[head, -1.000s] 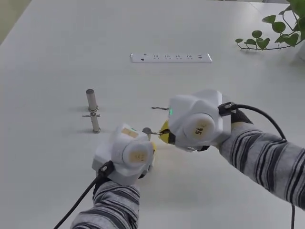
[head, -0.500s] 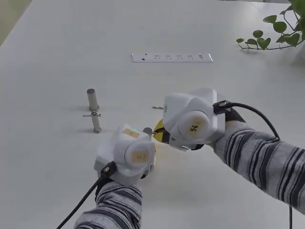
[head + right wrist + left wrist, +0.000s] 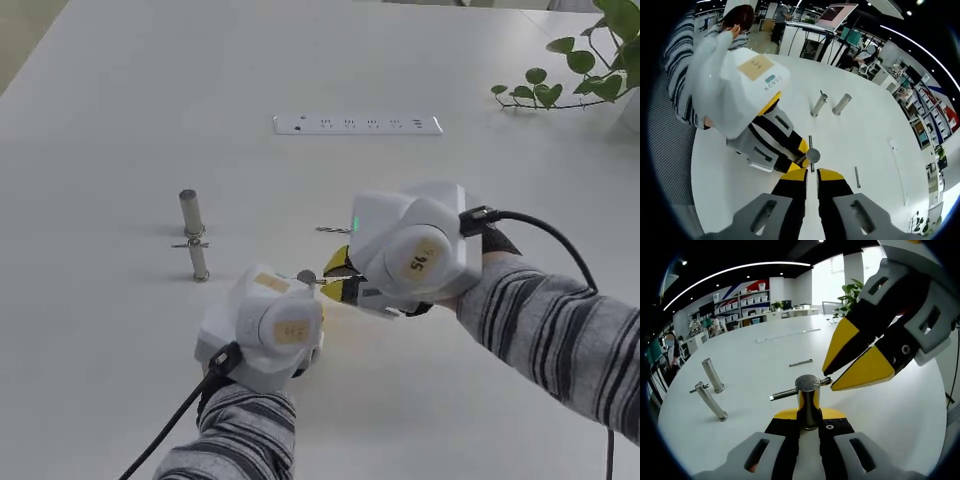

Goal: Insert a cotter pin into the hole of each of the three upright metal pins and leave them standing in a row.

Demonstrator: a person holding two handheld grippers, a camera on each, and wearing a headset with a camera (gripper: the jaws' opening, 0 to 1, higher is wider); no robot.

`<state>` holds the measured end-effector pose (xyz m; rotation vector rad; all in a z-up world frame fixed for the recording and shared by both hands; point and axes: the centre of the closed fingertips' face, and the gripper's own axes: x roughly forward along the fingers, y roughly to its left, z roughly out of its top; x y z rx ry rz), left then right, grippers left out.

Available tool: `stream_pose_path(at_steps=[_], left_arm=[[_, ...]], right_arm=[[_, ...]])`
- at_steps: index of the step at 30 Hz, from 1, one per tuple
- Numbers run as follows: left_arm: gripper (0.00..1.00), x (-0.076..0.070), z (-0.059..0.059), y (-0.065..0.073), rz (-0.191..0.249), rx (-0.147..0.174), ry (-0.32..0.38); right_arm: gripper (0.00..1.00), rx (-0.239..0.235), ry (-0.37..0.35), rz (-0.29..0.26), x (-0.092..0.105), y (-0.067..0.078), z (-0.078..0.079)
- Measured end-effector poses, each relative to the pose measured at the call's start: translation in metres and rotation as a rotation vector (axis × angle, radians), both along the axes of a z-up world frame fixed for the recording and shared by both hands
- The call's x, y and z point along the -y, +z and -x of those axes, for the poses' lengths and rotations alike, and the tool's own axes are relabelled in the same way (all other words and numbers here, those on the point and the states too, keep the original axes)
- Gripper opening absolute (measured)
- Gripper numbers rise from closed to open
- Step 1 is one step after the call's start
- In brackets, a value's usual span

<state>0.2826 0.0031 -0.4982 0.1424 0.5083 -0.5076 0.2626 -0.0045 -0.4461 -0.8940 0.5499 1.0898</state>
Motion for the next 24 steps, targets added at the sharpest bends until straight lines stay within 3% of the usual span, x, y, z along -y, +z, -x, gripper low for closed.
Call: stream_pose_path(at_steps=[24], left_arm=[[0.1,0.0,-0.0006,-0.0003,0.0,0.006,0.011]], right_arm=[[0.0,-0.001,-0.028,-0.027,-0.0048,0.0009,-0.0016]])
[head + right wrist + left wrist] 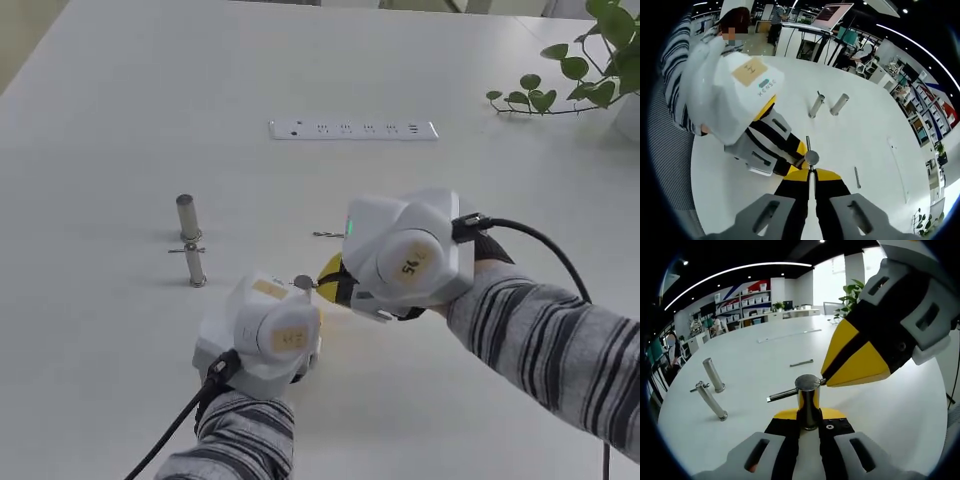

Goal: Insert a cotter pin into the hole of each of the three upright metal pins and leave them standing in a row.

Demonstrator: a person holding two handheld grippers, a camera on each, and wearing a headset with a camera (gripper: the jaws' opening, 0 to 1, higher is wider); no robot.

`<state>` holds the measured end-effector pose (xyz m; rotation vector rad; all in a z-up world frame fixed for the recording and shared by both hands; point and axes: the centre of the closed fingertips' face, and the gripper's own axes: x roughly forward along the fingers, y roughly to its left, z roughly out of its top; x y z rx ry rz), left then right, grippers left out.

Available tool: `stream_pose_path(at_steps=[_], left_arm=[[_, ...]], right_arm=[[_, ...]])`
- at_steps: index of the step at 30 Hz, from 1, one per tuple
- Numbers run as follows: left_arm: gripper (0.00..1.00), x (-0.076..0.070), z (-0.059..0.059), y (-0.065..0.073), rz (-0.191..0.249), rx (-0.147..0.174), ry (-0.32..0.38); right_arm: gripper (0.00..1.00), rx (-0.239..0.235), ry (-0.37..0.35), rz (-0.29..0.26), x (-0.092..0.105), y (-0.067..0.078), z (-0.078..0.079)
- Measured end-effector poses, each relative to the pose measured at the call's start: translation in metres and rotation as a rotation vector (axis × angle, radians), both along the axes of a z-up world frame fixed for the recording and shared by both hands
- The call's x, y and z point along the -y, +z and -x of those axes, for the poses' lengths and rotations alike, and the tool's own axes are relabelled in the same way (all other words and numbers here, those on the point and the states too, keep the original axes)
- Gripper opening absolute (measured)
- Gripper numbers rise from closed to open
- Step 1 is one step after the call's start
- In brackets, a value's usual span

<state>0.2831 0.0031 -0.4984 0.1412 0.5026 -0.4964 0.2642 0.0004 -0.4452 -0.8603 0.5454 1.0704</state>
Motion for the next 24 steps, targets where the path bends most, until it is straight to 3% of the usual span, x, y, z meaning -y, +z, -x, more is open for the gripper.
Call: stream_pose_path(at_steps=[6,10,13,15,19,24], left_arm=[[0.11,0.0,0.0,0.0,0.001,-0.002,0.009],[0.12,0.0,-0.001,-0.001,-0.013,-0.001,0.007],[0.16,-0.001,-0.002,-0.001,-0.01,-0.011,-0.001],[0.25,-0.003,-0.002,-0.001,0.0,-0.023,0.002],[0.33,-0.007,0.001,0.0,0.024,-0.036,-0.014],[0.4,-0.008,0.006,0.011,0.067,-0.022,-0.053]], right_arm=[[0.0,-0.006,-0.001,-0.01,-0.004,-0.001,0.0],[0.1,-0.009,-0.012,-0.015,-0.003,-0.002,-0.001],[0.11,-0.018,-0.021,-0.028,-0.003,-0.001,-0.002],[0.12,-0.036,-0.028,-0.048,-0.004,0.0,-0.002],[0.13,-0.093,-0.057,-0.101,-0.009,0.001,-0.001],[0.14,-0.151,-0.072,-0.117,-0.013,-0.002,-0.003]])
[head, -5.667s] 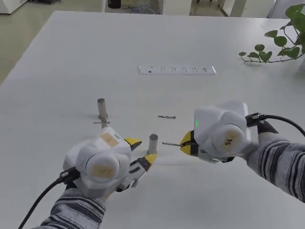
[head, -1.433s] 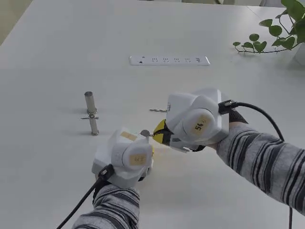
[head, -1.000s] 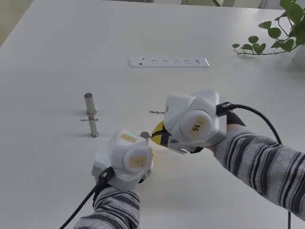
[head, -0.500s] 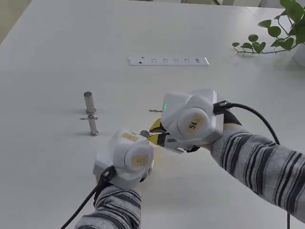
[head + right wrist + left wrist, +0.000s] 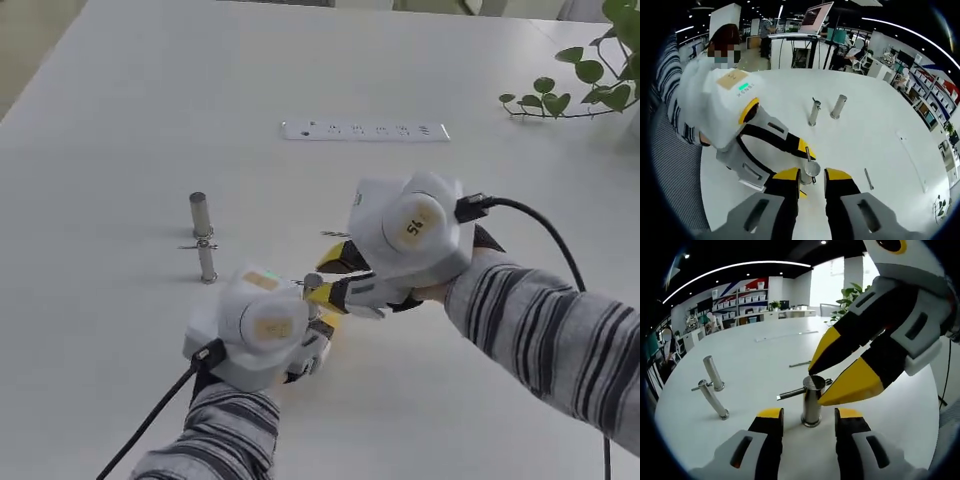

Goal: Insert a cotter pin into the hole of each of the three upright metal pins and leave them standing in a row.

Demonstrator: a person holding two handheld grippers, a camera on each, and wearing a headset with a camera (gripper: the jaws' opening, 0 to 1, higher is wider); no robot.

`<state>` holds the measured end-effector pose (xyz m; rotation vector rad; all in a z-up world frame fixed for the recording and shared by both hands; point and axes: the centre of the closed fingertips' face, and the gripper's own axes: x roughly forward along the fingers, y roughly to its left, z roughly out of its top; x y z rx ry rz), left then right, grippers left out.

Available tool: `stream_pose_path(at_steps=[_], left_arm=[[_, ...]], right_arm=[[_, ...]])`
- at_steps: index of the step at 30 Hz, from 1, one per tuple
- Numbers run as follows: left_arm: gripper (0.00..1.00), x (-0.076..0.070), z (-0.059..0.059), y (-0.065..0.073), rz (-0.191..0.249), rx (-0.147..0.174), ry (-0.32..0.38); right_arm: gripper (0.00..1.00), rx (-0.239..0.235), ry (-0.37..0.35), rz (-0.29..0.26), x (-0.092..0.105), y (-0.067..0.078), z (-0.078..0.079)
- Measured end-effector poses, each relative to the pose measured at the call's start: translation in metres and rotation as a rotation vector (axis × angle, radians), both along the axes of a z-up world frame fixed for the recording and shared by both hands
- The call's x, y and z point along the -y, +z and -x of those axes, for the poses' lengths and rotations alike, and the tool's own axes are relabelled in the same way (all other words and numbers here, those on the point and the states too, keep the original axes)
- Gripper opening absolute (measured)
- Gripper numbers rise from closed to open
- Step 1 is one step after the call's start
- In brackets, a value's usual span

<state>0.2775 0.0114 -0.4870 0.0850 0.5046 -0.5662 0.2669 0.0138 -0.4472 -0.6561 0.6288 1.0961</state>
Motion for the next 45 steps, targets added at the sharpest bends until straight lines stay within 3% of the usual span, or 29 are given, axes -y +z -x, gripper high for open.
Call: stream_pose_path(at_steps=[6,9,11,18,24,33,37,41,45], left_arm=[[0.5,0.002,0.007,0.021,0.066,0.027,-0.048],[0.53,-0.001,0.01,0.029,0.069,0.036,-0.058],[0.56,-0.003,0.013,0.035,0.094,0.042,-0.06],[0.65,-0.015,0.027,0.046,0.077,0.061,-0.088],[0.74,-0.023,0.042,0.059,0.112,0.07,-0.095],[0.91,-0.048,0.052,0.06,0.097,0.079,-0.073],[0.98,-0.059,0.055,0.059,0.099,0.083,-0.06],[0.99,-0.071,0.049,0.061,0.135,0.091,-0.029],[0.99,-0.084,0.041,0.063,0.07,0.132,-0.005]], right_arm=[[0.13,-0.055,-0.018,-0.012,-0.004,-0.005,-0.003],[0.13,-0.071,-0.017,-0.005,-0.006,-0.008,-0.005],[0.12,-0.081,-0.016,-0.002,-0.006,-0.01,-0.005],[0.1,-0.11,0.0,0.012,-0.008,-0.016,-0.003],[0.09,-0.131,0.009,0.02,-0.01,-0.016,-0.003],[0.08,-0.131,0.044,0.014,-0.014,-0.011,-0.007],[0.08,-0.121,0.052,0.015,-0.019,-0.006,-0.014],[0.08,-0.121,0.059,0.025,-0.023,-0.006,-0.022],[0.08,-0.126,0.064,0.038,-0.027,-0.009,-0.028]])
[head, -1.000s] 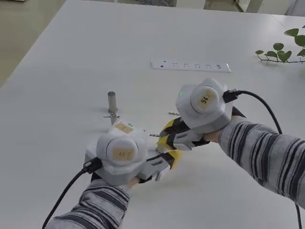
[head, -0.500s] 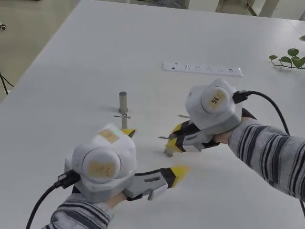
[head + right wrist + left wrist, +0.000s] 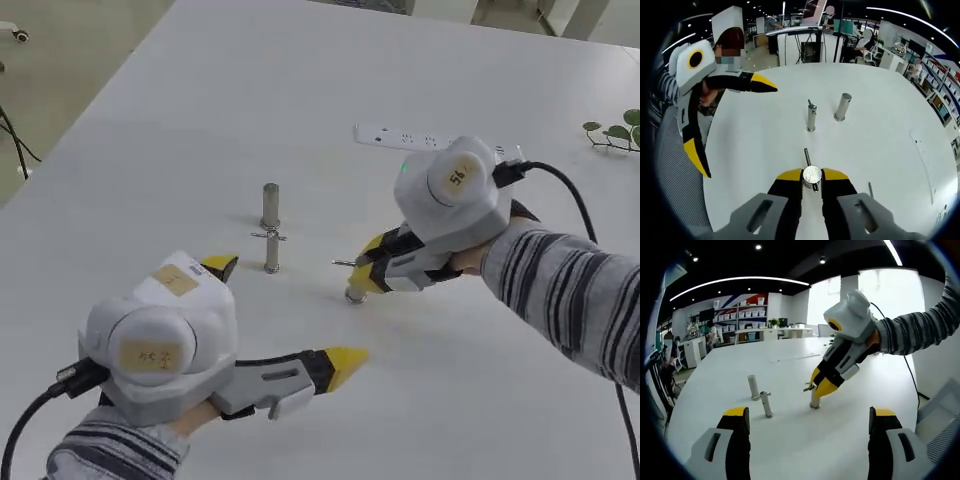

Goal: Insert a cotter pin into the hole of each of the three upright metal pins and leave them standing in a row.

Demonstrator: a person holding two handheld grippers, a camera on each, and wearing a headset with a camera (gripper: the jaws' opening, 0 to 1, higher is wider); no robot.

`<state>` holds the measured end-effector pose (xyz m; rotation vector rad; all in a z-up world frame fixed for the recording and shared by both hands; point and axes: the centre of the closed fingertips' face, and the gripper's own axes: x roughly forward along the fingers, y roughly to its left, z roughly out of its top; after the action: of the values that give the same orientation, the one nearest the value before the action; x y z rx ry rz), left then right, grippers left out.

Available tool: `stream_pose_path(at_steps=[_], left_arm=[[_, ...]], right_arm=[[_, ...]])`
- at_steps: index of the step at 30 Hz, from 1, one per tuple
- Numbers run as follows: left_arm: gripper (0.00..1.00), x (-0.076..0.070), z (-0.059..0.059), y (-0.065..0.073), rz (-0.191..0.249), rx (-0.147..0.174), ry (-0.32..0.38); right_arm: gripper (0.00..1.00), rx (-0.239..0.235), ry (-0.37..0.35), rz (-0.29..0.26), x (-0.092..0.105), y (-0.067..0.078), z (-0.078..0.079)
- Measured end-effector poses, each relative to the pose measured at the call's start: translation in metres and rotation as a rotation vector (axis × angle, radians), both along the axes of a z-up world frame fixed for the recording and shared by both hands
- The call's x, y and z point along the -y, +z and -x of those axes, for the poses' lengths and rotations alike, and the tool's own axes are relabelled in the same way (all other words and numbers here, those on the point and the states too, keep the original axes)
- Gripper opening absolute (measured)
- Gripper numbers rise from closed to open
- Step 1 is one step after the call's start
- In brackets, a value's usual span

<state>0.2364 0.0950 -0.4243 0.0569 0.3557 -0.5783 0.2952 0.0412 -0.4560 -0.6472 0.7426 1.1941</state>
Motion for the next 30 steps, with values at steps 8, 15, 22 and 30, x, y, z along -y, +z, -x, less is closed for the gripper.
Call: stream_pose_path(at_steps=[8,15,22,30], left_arm=[[0.99,-0.008,0.0,-0.005,-0.031,-0.006,0.009],[0.99,-0.007,-0.001,-0.005,-0.024,-0.005,0.003],[0.99,-0.007,0.0,-0.005,-0.015,-0.014,0.002],[0.97,-0.01,-0.002,-0.004,0.013,-0.021,0.016]], right_arm=[[0.08,-0.006,0.008,0.015,-0.006,-0.004,-0.01],[0.08,-0.007,0.027,0.025,-0.012,-0.005,-0.011],[0.09,-0.021,0.023,0.018,-0.014,-0.005,-0.017],[0.09,-0.043,0.027,0.005,-0.015,-0.007,-0.022]])
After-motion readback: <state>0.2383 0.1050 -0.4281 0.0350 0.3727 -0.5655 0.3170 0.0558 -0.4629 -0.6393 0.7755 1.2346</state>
